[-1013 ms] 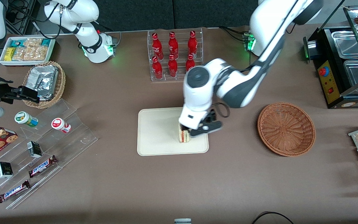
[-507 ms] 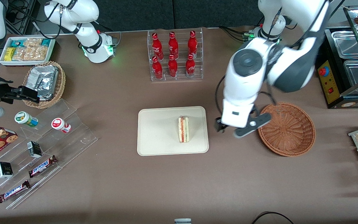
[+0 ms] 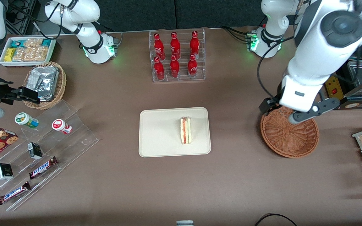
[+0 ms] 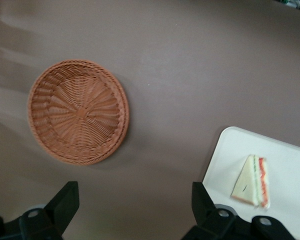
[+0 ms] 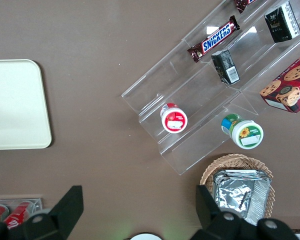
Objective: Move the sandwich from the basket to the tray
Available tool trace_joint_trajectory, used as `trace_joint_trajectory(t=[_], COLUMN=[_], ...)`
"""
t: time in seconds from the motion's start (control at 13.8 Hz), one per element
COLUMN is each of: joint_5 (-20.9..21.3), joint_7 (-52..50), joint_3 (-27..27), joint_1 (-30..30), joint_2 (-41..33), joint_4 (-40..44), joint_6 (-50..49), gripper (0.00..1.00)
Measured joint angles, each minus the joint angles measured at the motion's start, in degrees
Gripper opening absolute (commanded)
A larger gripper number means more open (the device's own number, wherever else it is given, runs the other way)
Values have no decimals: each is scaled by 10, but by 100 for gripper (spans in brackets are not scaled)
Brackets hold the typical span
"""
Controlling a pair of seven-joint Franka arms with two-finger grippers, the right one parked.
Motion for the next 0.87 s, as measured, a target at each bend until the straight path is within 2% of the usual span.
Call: trace_joint_trajectory(t=[0.36, 0.51, 0.65, 0.87], joint_5=[-33, -65, -90, -99], joint_7=[96, 151, 217, 291], joint_3=[8, 58, 131, 200], joint_1=[40, 31, 3, -15], joint_2=[-48, -75, -102, -136], joint_4=[0, -1, -2, -19], joint_6=[-61, -86, -109, -138], gripper=[99, 99, 99, 99])
